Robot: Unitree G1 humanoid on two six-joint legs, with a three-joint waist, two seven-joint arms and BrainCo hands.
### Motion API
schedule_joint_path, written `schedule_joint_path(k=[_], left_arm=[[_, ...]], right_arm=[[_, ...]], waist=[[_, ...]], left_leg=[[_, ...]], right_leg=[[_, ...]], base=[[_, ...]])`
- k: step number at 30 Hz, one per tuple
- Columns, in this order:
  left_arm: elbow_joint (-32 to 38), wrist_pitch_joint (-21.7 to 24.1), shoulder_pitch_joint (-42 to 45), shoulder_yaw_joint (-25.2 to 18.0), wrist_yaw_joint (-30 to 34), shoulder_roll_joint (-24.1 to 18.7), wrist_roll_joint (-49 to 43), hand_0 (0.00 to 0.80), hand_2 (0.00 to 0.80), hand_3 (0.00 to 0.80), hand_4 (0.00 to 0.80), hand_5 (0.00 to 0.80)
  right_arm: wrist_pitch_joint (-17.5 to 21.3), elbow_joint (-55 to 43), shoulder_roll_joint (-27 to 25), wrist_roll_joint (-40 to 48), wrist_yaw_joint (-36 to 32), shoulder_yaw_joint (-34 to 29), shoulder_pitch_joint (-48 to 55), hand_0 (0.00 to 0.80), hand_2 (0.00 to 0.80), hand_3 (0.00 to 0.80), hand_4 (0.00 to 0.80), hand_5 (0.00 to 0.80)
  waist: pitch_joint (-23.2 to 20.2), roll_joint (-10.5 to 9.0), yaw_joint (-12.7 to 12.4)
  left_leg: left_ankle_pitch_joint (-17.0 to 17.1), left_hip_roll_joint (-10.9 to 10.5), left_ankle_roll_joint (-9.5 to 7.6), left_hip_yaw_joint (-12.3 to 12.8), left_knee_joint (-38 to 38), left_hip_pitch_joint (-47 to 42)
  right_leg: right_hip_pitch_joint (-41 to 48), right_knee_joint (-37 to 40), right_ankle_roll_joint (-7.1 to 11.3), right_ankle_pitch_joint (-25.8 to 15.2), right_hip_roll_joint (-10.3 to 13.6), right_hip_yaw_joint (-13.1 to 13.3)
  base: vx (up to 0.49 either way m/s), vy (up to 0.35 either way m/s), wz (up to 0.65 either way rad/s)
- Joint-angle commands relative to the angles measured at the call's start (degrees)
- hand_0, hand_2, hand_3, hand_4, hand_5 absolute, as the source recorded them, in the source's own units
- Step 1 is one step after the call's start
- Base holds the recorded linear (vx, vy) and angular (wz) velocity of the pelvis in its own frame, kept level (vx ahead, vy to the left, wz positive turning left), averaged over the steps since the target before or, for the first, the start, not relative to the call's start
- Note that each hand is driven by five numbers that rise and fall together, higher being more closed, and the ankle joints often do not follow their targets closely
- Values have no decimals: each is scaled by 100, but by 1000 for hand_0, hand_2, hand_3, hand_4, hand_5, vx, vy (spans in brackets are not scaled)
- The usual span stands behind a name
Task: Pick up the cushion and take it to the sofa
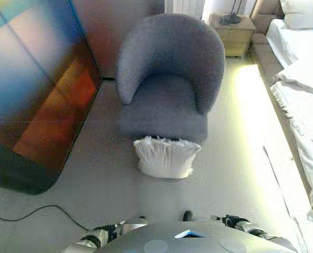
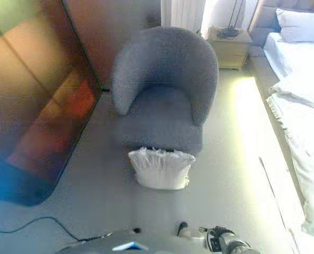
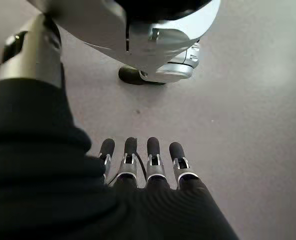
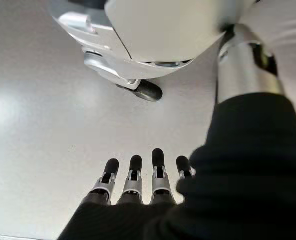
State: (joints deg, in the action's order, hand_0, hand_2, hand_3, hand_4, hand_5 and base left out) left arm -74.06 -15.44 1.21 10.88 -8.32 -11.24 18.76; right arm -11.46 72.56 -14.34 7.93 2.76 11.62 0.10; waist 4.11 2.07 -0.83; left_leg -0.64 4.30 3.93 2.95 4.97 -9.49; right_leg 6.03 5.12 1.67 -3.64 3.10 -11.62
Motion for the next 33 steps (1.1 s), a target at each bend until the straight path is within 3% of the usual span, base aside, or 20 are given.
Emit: schedule_joint_path(k=[1,22,33], left_arm=[[-398,128,-321,-62,-61,9,-238,0,0,0,0,0],[-430,82,-336,-158,26,-42,-276,0,0,0,0,0],[-441,65,-324,-189,-62,-49,-248,0,0,0,0,0]], right_arm=[[-49,447,125,-79,-20,66,-242,0,0,0,0,0],[37,501,120,-95,11,52,-260,0,0,0,0,0],[26,485,85,-56,-40,81,-312,0,0,0,0,0]], waist=[[132,-356,-24],[134,-365,-45],[198,-378,-77]], left_leg=[[-418,-283,-284,245,3,90],[-417,-254,-261,257,3,109],[-370,-205,-213,219,-100,111]], right_leg=[[317,-35,318,629,240,209],[308,-12,316,621,215,170],[275,-70,220,659,126,168]], base=[[0,0,0],[-1,-12,0],[5,-71,0]])
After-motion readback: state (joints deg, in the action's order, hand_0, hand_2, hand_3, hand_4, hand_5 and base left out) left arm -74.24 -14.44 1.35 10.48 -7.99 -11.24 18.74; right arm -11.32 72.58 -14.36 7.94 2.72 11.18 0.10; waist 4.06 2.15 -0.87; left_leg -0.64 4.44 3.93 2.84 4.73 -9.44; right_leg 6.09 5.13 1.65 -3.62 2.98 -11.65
